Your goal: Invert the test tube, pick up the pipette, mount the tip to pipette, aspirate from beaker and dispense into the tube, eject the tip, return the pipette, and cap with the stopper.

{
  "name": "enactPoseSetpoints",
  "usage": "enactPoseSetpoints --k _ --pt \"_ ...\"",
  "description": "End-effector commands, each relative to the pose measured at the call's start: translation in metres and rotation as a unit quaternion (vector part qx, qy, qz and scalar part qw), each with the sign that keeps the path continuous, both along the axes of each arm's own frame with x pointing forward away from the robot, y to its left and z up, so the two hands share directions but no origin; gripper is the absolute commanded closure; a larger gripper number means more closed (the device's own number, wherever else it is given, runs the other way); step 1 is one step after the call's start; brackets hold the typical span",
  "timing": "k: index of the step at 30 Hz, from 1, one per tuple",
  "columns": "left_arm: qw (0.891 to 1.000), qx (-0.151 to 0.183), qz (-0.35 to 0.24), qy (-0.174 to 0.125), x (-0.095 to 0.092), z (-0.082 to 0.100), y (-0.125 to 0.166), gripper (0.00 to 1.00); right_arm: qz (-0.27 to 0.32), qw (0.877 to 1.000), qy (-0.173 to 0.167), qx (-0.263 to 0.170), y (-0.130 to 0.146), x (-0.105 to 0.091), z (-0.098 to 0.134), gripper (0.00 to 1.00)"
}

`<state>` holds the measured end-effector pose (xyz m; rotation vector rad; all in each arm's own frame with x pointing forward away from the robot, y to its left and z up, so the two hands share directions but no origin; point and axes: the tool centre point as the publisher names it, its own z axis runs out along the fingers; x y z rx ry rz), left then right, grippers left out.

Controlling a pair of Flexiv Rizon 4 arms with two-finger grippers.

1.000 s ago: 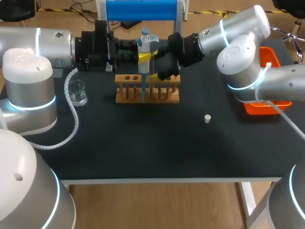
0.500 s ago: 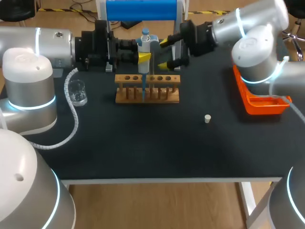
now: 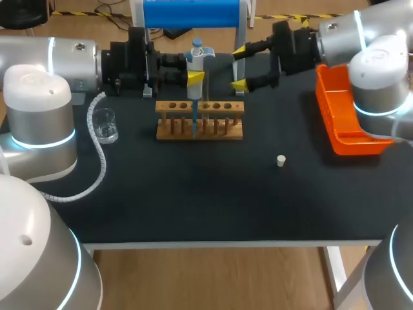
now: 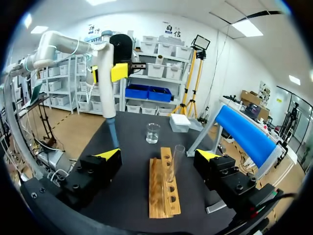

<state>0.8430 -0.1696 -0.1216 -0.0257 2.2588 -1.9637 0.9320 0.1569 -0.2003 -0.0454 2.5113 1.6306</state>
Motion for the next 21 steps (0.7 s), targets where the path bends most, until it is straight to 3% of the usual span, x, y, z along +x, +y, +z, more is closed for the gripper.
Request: enactPoseSetpoints --k 1,10,21 --pt "1.0 -0.001 -0.001 -0.001 0.0 0.0 0.0 1.0 0.002 1.0 0.001 -0.001 -0.005 -0.001 0.003 0.0" --pt "1.0 -0.001 -0.001 -0.001 0.0 0.0 0.0 1.0 0.002 1.0 0.001 -0.001 -0.005 -0.001 0.003 0.0" --pt "1.0 -0.001 -0.001 -0.001 0.0 0.0 0.0 1.0 0.041 0.996 0.025 0.07 -0.006 -0.059 0.008 0.0"
